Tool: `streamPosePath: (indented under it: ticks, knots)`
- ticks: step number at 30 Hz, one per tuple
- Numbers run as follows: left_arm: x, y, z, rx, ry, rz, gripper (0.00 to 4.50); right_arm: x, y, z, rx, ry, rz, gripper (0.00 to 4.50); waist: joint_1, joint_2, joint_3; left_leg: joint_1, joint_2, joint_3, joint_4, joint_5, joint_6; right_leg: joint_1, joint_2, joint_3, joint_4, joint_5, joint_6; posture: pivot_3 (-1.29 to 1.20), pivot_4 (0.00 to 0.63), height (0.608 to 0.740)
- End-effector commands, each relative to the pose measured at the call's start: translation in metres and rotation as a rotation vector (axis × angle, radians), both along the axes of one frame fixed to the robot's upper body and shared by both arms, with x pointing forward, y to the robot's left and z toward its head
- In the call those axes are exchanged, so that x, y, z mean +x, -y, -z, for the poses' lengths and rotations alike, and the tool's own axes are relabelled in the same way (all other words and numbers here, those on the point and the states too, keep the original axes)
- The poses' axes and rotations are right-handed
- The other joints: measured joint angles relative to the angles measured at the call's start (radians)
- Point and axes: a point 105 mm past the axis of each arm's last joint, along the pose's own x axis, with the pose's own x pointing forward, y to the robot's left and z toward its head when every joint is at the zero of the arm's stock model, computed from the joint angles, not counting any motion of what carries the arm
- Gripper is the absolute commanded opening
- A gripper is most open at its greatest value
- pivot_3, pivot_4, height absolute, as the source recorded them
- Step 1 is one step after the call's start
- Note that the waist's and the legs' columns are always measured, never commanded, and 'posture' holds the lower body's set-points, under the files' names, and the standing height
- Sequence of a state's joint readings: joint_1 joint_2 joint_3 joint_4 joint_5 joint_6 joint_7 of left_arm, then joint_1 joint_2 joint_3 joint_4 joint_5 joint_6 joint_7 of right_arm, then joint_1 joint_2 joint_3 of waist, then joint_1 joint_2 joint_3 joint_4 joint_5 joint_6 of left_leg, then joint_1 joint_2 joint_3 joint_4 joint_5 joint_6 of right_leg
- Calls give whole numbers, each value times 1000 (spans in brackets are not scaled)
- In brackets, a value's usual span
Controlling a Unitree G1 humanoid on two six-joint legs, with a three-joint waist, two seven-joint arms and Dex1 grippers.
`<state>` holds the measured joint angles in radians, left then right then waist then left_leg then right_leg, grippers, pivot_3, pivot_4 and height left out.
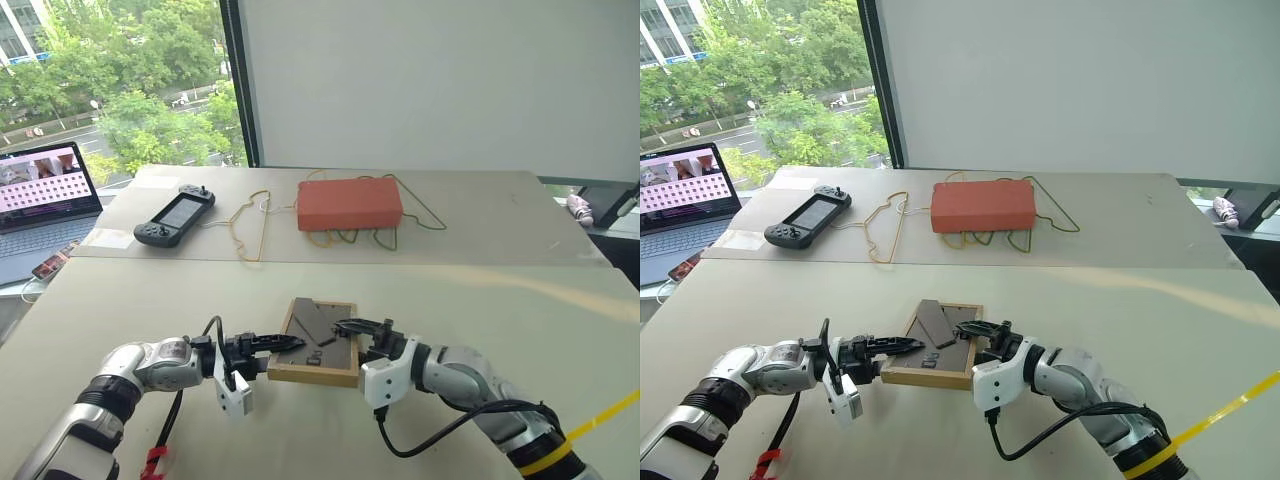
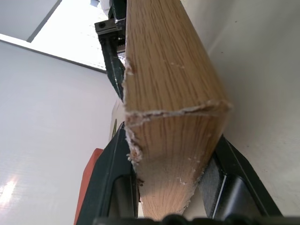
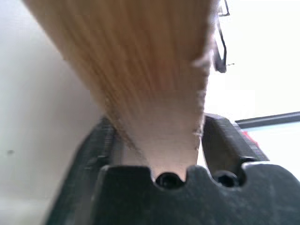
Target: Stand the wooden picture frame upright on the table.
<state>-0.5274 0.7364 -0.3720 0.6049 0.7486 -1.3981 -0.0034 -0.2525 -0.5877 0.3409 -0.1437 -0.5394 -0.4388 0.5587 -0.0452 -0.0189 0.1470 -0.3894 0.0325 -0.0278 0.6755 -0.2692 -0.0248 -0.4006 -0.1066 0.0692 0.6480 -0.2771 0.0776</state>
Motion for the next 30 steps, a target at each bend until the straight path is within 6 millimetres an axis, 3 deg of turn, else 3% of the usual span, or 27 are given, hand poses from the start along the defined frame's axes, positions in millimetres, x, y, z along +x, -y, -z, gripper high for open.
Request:
streamPosePath:
  ticks: [1, 4, 7, 8, 10, 14, 16, 18, 21, 23, 28, 30]
  knots:
    - [0, 2, -9, -42, 27, 2, 1227, 11, 30, -1, -82, 24, 56, 4463, 1, 0, 0, 0, 0, 0, 0, 0, 0, 0, 0, 0, 0, 0, 0, 0, 150, 740]
    - [0, 1, -9, -41, 26, 1, 1227, 26, 73, -3, -180, -1, 124, 4463, 4, 0, 0, 1, 0, 0, 0, 0, 0, 3, -1, 0, 0, 0, 0, 0, 150, 740]
    - [-1, 1, -8, -39, 26, -1, 1227, 35, 103, -6, -232, -106, 179, 4463, 7, 0, 0, 7, 0, 0, 0, -2, 4, 11, -1, -1, -3, 0, 0, 0, 150, 740]
    - [-1, 1, -8, -37, 27, 0, 1227, 47, 118, -14, -152, -278, 310, 4463, 6, 0, 0, 8, 0, 1, 0, -2, 4, 12, -1, -1, -6, 0, 0, 0, 150, 740]
    - [-1, 1, -7, -37, 28, 0, 1227, 53, 127, -22, -3, -584, 416, 4463, 4, 0, 0, 9, 0, 0, 0, -3, 5, 13, -1, -1, -6, 0, 0, 0, 150, 740]
    - [-3, 2, -6, -35, 28, 5, 1227, 34, 65, -71, 358, -1329, 274, 4463, -14, 1, 0, 9, 1, 0, 1, -3, 5, 12, -1, 0, 0, 1, -1, 0, 150, 740]
    - [-3, 2, -6, -36, 29, 5, 1227, 21, 34, -93, 380, -1452, 107, 4463, -24, 3, 0, 9, 1, -1, 0, -3, 5, 10, 0, 0, 2, 1, -2, 0, 150, 740]
    - [-4, 3, -5, -35, 29, 8, 1227, 21, 8, -102, 408, -1538, 42, 4463, -21, 3, 0, 8, 1, -5, 0, -3, 6, 11, 1, -3, 2, 1, -2, 0, 150, 740]
    - [-4, 3, -5, -37, 30, 12, 1227, 26, -16, -99, 412, -1645, 60, 4463, -15, 3, 0, 5, 0, -6, 1, -3, 6, 10, 0, -5, 1, 1, -2, 0, 150, 740]
    - [-4, 3, -5, -37, 30, 14, 1227, 23, -25, -85, 350, -1667, 90, 4463, -4, 3, 0, 2, -1, -6, 1, -3, 6, 8, -1, -5, 1, 1, -2, 0, 150, 740]
    - [-6, 4, -5, -42, 31, 18, 1227, 30, -28, -57, 308, -1677, 175, 4463, -1, 3, 0, -4, -1, -4, 2, -3, 5, -2, -1, -5, 4, 1, -2, 0, 150, 740]
    - [-8, 4, -5, -41, 31, 18, 1227, 39, -28, -54, 343, -1680, 196, 4463, -3, 3, 0, -5, -1, -4, 2, -3, 5, -5, -2, -5, 7, 1, -2, 0, 150, 740]
